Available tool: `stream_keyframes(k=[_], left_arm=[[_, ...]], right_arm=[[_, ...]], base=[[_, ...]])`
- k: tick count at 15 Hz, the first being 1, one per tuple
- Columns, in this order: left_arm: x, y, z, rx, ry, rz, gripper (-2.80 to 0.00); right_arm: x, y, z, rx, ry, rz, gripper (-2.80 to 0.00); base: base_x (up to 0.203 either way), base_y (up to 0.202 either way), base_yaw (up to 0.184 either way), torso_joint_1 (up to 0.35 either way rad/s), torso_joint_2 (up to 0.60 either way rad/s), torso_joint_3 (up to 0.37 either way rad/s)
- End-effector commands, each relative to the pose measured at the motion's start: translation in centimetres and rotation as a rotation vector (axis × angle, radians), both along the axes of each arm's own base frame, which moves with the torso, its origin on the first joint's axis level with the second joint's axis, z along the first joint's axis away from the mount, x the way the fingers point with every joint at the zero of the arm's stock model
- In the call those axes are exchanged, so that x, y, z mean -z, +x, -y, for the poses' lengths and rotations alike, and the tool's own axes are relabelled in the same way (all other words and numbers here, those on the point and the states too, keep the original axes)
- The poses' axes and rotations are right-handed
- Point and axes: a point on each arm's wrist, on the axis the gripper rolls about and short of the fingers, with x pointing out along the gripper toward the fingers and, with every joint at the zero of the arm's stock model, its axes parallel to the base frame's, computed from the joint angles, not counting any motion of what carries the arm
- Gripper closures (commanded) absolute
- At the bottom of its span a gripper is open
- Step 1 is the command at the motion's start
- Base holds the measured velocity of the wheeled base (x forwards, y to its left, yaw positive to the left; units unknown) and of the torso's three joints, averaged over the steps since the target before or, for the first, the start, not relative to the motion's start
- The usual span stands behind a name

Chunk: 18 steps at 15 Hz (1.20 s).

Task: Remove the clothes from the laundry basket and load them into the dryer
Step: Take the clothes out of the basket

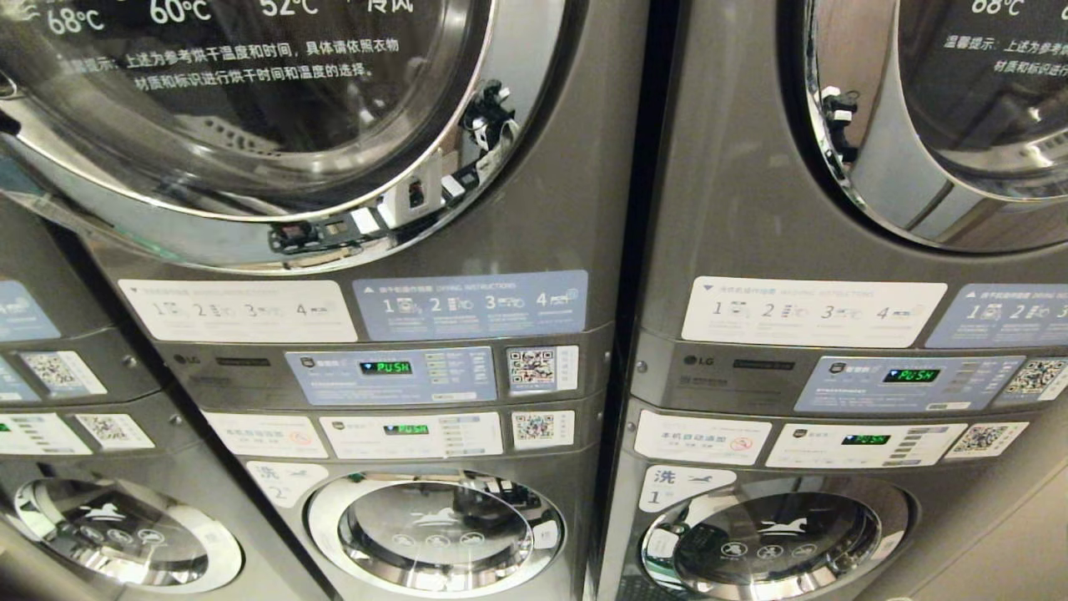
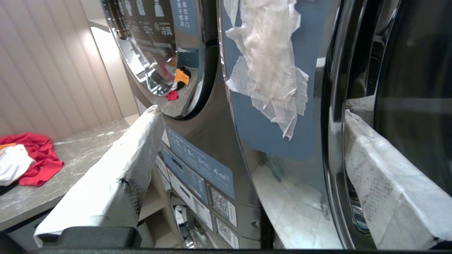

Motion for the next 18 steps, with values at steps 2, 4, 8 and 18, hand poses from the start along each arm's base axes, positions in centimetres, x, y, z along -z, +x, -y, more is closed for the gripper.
stream_keyframes(k=[2,4,8,18], left_arm=[[-0.7,-3.4,0.3,0.004,0.005,0.04,-2.8],[-0.2,-4.8,0.7,0.019,0.012,0.027,-2.8],[-0.1,-6.0,0.9,0.021,0.017,0.028,-2.8],[-0.2,-6.1,2.2,0.068,0.021,0.017,-2.8]], right_arm=[[0.0,0.0,0.0,0.0,-0.001,-0.001,0.0],[0.0,0.0,0.0,0.0,-0.001,-0.001,0.0],[0.0,0.0,0.0,0.0,-0.001,-0.001,0.0],[0.0,0.0,0.0,0.0,-0.001,-0.001,0.0]], base=[[0.0,0.0,0.0,0.0,0.0,0.0],[0.0,0.0,0.0,0.0,0.0,0.0],[0.0,0.0,0.0,0.0,0.0,0.0],[0.0,0.0,0.0,0.0,0.0,0.0]])
